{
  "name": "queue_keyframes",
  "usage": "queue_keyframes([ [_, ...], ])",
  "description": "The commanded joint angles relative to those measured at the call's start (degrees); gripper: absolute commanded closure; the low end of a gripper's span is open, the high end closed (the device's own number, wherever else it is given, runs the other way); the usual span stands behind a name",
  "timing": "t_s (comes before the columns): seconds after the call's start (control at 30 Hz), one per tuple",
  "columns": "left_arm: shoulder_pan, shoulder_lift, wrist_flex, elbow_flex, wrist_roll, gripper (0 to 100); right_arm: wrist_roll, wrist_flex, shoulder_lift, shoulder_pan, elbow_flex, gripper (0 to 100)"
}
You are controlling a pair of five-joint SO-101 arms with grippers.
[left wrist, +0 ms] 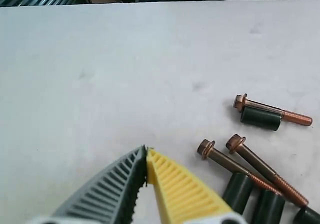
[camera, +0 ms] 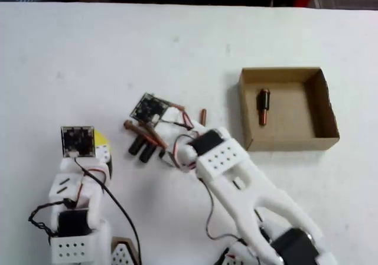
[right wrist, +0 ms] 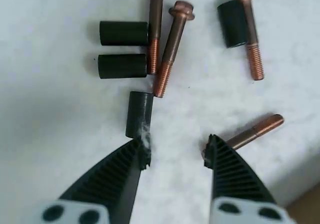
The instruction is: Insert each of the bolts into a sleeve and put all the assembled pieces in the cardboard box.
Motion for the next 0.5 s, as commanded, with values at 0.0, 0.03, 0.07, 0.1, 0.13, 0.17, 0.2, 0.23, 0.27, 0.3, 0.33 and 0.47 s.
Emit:
queue_keyframes([
  [0.0,-0.7,-0.3,0.4,0.0,-0.5,98,0.4,-2.5,4.9,-0.4,-4.0,83.7],
  [0.03,-0.7,-0.3,0.4,0.0,-0.5,98,0.3,-2.7,6.2,-0.7,-4.6,83.7],
  [0.07,-0.7,-0.3,0.4,0.0,-0.5,98,0.3,-2.6,7.5,-1.3,-5.3,83.7],
  [0.1,-0.7,-0.3,0.4,0.0,-0.5,98,0.3,-2.6,8.6,-1.9,-5.6,83.7],
  [0.13,-0.7,-0.3,0.4,0.0,-0.5,98,0.3,-2.6,9.6,-2.5,-6.1,83.7],
  [0.17,-0.7,-0.3,0.4,0.0,-0.5,98,0.3,-2.6,10.6,-3.2,-6.5,83.7],
  [0.2,-0.7,-0.3,0.4,0.0,-0.5,98,0.3,-2.6,11.4,-3.6,-7.0,83.7],
  [0.23,-0.7,-0.3,0.4,0.0,-0.5,98,0.3,-2.6,12.3,-4.0,-7.6,83.7],
  [0.27,-0.7,-0.3,0.4,0.0,-0.5,98,0.3,-2.6,13.0,-4.2,-8.1,83.7],
  [0.3,-0.7,-0.3,0.4,0.0,-0.5,98,0.3,-2.6,13.8,-4.3,-8.5,83.7],
  [0.33,-0.7,-0.3,0.4,0.0,-0.5,98,0.3,-2.6,14.5,-4.4,-8.9,83.7],
  [0.47,-0.7,-0.3,0.4,0.0,-0.5,98,0.5,-4.3,17.7,-4.4,-9.1,83.7],
])
